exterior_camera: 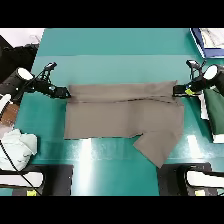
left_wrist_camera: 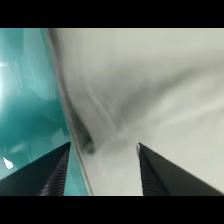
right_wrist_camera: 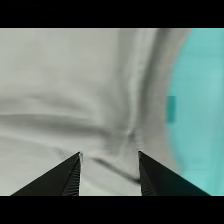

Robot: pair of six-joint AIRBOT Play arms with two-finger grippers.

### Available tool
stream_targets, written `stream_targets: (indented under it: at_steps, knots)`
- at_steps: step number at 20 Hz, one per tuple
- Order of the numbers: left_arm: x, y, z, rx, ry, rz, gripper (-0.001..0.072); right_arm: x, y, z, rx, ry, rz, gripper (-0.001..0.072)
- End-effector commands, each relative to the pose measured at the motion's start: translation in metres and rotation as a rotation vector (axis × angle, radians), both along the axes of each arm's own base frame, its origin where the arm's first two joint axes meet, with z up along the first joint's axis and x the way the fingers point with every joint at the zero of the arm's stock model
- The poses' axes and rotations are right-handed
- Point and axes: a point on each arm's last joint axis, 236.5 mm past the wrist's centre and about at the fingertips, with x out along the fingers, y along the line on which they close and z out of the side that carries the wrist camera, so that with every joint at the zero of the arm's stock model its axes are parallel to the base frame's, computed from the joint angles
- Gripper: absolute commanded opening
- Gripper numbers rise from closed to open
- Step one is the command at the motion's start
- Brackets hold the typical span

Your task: Fold the shirts.

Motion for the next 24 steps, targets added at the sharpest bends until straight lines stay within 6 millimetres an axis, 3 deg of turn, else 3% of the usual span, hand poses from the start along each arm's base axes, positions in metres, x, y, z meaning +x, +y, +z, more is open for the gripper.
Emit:
stream_targets:
  at_steps: [1,5,10,12,17,22,23,24]
  knots:
    - [-0.031,0.021,0.004,0.054,0.156,-0.010,0.0500,-0.023,0.009,0.017,0.099,0.055,-0.018,0.0411]
    - [-0.077,0.042,0.015,0.022,0.228,0.038,0.0500,-0.059,0.017,0.063,0.247,0.058,0.015,0.0410]
    - [-0.169,0.012,-0.017,-0.075,0.356,0.063,0.0500,-0.060,0.011,0.103,0.240,-0.074,-0.008,0.0409]
    - [-0.193,0.002,-0.027,-0.108,0.405,0.073,0.0500,-0.061,0.015,0.110,0.233,-0.096,0.004,0.0409]
    - [-0.212,-0.013,-0.044,-0.164,0.438,0.104,0.0499,-0.063,0.016,0.111,0.233,-0.095,0.008,0.0409]
    - [-0.202,-0.027,-0.047,-0.152,0.380,0.068,0.0497,-0.074,0.017,0.107,0.236,-0.046,0.015,0.0409]
    - [-0.201,-0.029,-0.048,-0.149,0.372,0.066,0.0316,-0.083,0.017,0.102,0.246,-0.016,0.010,0.0409]
    - [-0.200,-0.030,-0.047,-0.152,0.368,0.064,0.0027,-0.095,0.015,0.092,0.257,0.019,-0.009,0.0409]
